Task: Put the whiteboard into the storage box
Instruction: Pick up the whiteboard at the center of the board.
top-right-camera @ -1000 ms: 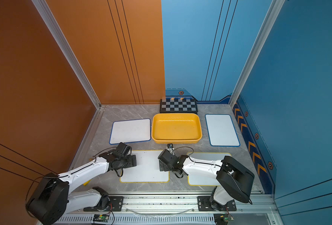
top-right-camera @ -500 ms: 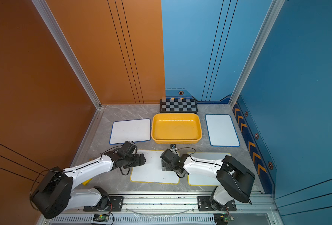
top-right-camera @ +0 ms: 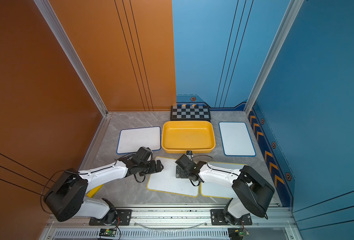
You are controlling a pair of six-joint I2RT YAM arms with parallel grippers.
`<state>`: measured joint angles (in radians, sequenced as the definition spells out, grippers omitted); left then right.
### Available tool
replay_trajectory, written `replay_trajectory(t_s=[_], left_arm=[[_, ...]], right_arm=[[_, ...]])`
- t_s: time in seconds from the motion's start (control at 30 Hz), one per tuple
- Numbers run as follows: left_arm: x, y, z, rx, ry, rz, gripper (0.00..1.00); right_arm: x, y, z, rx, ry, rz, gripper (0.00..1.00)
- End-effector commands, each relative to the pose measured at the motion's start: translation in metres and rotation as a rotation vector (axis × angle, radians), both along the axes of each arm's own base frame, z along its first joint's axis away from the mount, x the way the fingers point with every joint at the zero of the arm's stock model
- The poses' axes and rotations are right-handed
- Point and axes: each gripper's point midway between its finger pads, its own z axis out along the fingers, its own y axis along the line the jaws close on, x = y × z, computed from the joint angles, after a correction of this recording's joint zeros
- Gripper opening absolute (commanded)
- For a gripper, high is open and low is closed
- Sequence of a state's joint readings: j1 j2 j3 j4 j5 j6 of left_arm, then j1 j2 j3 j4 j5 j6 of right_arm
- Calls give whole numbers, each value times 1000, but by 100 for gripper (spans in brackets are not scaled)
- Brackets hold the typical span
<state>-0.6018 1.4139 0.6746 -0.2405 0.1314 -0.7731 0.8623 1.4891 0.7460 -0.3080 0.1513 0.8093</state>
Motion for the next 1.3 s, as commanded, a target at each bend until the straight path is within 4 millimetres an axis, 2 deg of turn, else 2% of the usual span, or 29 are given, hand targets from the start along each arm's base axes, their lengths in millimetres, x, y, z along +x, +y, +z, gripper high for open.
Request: replay_trajectory(t_s=[0.0, 0.17, 0.43, 0.6, 0.8, 0.97, 1.27], left_arm=[[-39, 45, -28, 169, 166, 42, 100], [-42, 48, -22, 172, 168, 30, 99], [-50, 49, -29, 189, 204, 12, 99], [-51, 47, -29, 182, 209, -1, 99], [-53, 46, -31, 182, 219, -7, 99], [-54, 46, -34, 188, 233, -8, 98], [-56, 46, -36, 192, 241, -22, 98]], right_arm=[[-5, -9, 3, -11, 25, 2, 100], [-16, -32, 9, -54, 55, -42, 100], [-46, -51, 12, -47, 109, -92, 100], [-62, -50, 9, -32, 128, -101, 100], [-68, -42, 7, -40, 129, -95, 100], [-76, -44, -6, -63, 175, -119, 100], [-78, -35, -12, -59, 202, -105, 100]])
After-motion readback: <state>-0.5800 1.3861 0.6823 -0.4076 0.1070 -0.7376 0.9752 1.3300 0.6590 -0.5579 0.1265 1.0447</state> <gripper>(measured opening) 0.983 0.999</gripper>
